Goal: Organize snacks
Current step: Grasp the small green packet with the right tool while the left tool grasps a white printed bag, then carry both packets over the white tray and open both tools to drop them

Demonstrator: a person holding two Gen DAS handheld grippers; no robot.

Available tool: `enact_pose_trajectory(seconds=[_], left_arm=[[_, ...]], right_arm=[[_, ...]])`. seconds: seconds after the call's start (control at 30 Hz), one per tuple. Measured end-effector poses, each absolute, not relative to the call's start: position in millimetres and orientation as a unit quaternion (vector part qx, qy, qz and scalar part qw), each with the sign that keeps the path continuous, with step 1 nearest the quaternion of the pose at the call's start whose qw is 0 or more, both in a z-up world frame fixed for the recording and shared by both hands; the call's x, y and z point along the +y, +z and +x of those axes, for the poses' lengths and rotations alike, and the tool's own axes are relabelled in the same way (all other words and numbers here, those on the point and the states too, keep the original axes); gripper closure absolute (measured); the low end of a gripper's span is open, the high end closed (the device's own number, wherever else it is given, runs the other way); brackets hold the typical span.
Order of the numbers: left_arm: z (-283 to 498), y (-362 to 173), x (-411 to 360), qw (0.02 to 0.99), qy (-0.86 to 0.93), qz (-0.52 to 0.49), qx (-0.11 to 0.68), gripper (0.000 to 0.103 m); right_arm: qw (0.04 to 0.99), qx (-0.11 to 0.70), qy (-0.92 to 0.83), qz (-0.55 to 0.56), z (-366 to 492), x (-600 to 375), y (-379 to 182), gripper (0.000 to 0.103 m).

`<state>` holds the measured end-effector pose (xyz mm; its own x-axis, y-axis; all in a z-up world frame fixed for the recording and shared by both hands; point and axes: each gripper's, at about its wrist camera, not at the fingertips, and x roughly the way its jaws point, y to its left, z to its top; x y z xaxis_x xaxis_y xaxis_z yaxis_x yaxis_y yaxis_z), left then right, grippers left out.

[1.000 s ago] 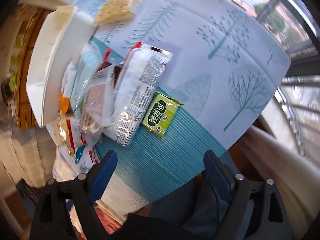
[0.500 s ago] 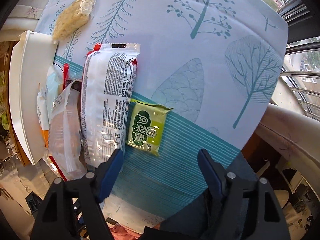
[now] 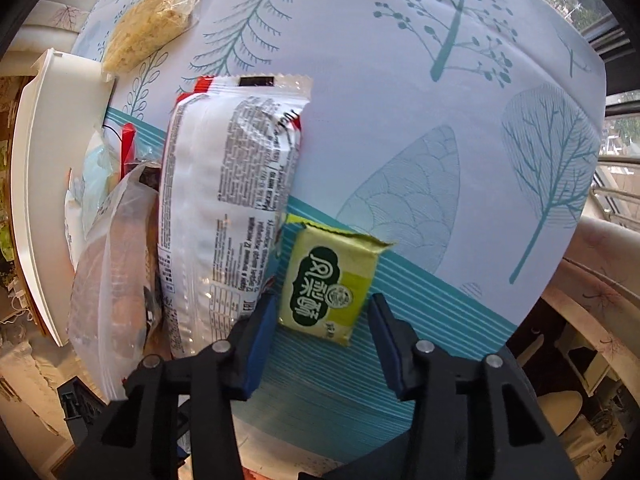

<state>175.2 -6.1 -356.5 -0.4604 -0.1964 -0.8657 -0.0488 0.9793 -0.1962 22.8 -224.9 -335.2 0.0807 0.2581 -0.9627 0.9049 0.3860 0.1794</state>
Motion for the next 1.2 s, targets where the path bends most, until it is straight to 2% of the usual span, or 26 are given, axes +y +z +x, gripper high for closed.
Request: enact_pose_trajectory(seconds=[0.2,0.4,0.53,0.77,1.0,1.2], left_arm=[[172,-376,10,0.495,-0.069,-0.104,0.860,0.005],[164,-387,26,0.486,-0.069,-0.119,0.863,0.023],[164,-386,39,0.484,-0.071,-0.121,0.864,0.041],[165,-369,61,0.494,-0.063,-0.125,0.858,0.041],[163,-328,92,0.521,-0.061,-0.123,0.843,0.041],[165,-296,109,0.562,-0.063,-0.147,0.811,0.041]], right_arm=[[0.576,0.619,-0.302,0.439,41,-219,-338,0.059],[0.592,0.619,-0.304,0.418,43,-212,-330,0.062],[0.594,0.621,-0.305,0.412,35,-205,-321,0.062],[0.596,0.619,-0.291,0.420,14,-198,-305,0.063],[0.603,0.614,-0.285,0.422,12,-194,-276,0.063],[0.642,0.608,-0.271,0.382,22,-205,-238,0.063]])
